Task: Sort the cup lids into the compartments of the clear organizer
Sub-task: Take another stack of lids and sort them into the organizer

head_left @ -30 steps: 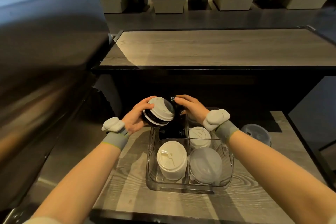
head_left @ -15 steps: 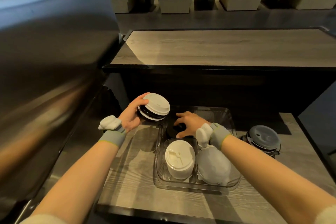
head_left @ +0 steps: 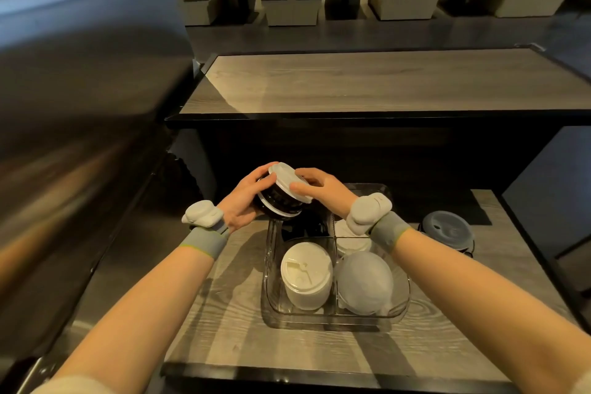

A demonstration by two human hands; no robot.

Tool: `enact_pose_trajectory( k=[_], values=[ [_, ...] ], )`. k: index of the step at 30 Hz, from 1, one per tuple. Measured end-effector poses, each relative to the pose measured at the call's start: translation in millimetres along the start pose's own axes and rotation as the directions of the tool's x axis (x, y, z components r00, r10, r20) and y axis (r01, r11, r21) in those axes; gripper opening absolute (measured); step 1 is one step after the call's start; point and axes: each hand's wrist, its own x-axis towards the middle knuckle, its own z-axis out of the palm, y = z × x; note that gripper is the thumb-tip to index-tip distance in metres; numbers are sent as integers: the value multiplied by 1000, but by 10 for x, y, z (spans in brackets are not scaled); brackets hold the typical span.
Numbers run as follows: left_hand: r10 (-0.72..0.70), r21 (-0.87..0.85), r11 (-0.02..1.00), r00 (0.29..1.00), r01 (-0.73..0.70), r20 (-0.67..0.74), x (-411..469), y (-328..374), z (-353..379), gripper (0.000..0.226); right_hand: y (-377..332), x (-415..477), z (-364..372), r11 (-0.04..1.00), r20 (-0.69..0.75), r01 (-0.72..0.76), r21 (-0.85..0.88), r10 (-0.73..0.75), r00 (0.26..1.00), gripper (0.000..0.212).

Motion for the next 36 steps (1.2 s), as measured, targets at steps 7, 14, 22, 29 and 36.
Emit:
enact_pose_trajectory(
  k=[7,14,22,29,36],
  values=[
    [-16,-29,999,999,15,-38,22,-20,113,45,101,-142,-335,993,-73,-80,82,86,994,42],
    [-44,-85,996,993,35,-112,56,-47,165,45,576,-239,-769,733,-50,-306,-607,349,936,56],
    [-56,-76,996,995,50,-87,79,-30,215,43,754,-98,-599,520,-45,-211,-828,314,948,70],
    [-53,-61,997,997,50,-52,86,-28,244,42,153,-95,-453,970,7,-11,-245,14,1000,49],
    [-49,-39,998,998,48,-32,52,-22,247,40,24,-2,-178,965,63,39,-259,-23,998,74]
  ],
)
